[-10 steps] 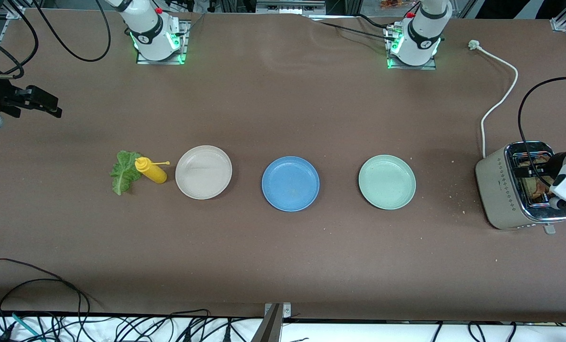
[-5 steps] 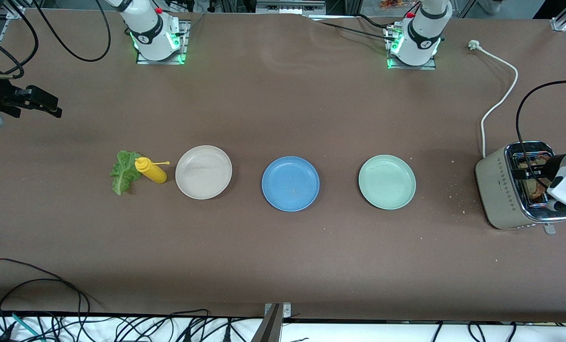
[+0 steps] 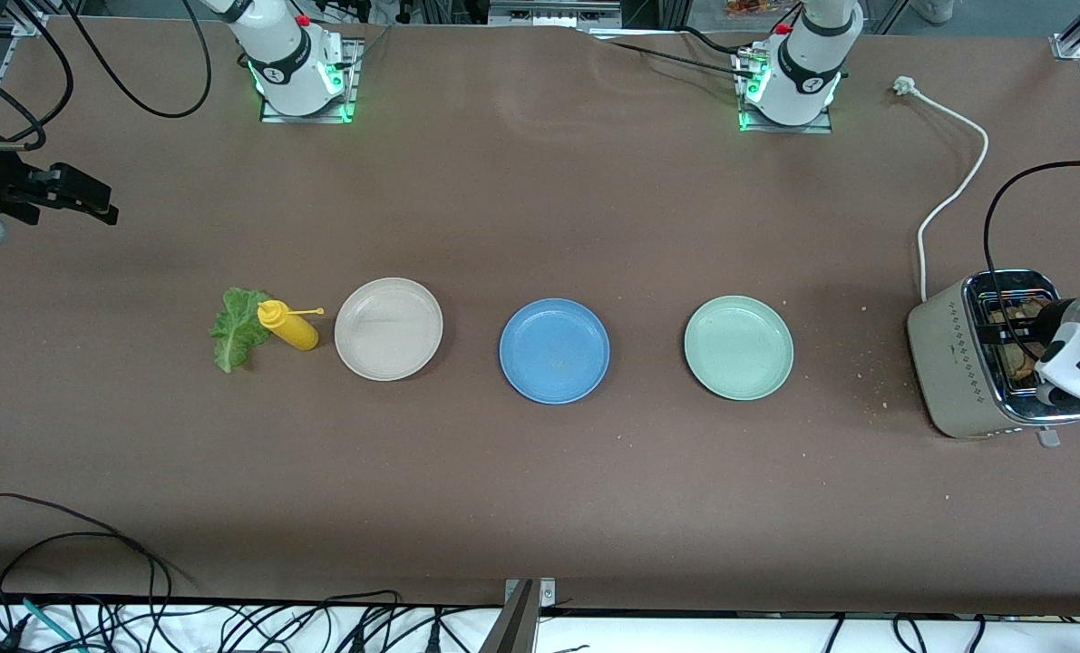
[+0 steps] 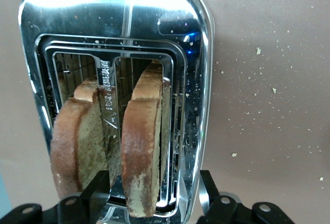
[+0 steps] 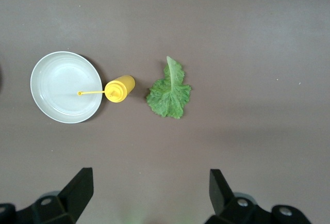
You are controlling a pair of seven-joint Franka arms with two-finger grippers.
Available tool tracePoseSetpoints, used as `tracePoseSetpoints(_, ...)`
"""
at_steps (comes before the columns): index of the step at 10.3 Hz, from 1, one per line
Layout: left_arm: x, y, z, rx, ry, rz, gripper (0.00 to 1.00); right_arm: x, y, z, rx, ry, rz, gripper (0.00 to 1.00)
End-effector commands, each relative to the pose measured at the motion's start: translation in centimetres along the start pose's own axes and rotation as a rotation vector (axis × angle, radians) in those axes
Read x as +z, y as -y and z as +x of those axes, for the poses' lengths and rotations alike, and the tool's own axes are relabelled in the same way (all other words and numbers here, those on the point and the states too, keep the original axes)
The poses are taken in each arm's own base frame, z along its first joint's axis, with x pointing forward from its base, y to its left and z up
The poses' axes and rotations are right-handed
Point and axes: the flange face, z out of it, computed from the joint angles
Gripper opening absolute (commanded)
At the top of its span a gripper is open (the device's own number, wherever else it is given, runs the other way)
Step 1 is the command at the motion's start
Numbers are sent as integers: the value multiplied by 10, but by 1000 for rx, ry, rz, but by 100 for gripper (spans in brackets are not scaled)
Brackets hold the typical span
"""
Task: Make sandwich in blue plate with both arms
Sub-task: 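Lower the left gripper over the toaster onto a bread slice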
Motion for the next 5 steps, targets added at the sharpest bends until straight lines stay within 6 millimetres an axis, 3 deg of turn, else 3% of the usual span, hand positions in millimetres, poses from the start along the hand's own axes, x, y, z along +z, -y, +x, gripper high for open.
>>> tracePoseSetpoints(1, -3, 1, 3, 26, -10, 30, 52, -6, -1, -2, 10, 1, 3, 100)
tracePoseSetpoints(4, -3, 3, 3, 23, -11, 29, 0, -7, -2, -3, 11, 1, 5, 100)
tracePoseSetpoints(5, -4, 4, 3, 21, -12, 28, 0, -6, -2, -3, 11, 3, 5, 100)
